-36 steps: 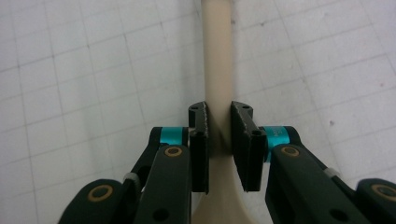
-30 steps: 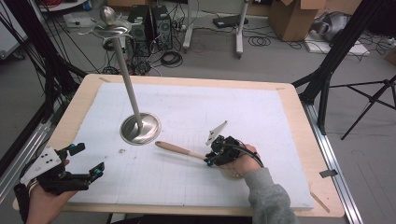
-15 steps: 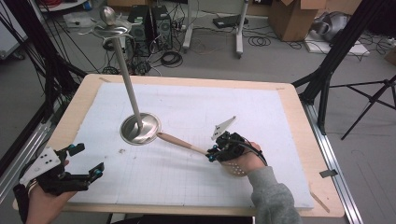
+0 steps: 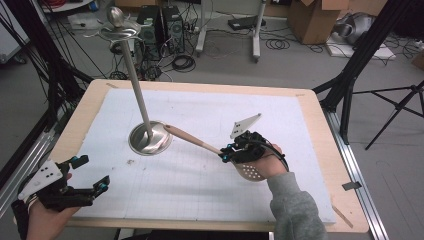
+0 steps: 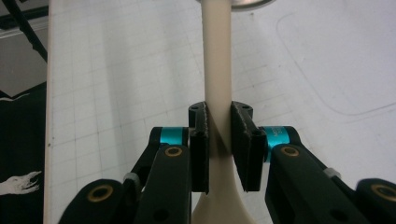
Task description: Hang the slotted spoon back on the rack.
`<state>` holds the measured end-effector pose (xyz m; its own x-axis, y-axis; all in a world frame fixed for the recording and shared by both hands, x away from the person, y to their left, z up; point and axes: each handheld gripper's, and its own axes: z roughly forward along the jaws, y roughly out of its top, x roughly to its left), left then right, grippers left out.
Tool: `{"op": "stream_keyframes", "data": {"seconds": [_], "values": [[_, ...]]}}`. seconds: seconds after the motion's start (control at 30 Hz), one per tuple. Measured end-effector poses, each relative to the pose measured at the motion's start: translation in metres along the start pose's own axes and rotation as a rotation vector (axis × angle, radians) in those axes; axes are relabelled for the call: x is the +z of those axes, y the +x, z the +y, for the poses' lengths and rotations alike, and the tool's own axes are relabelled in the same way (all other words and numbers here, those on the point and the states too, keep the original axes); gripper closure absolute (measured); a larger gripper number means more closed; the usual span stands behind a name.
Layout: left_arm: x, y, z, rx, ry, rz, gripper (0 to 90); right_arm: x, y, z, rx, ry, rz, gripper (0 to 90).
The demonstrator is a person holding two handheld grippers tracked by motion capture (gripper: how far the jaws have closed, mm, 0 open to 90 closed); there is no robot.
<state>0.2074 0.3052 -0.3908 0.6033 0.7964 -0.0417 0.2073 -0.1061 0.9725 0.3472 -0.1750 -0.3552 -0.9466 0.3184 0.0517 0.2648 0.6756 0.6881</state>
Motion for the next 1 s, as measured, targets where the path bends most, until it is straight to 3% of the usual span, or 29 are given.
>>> {"op": "stream_keyframes", "data": {"seconds": [1.0], "values": [[-0.014, -0.001, -0.002, -0.003, -0.013, 0.022, 2.2, -0.038, 0.002, 0.05, -0.029, -0.154, -0.038, 78.4]]}}
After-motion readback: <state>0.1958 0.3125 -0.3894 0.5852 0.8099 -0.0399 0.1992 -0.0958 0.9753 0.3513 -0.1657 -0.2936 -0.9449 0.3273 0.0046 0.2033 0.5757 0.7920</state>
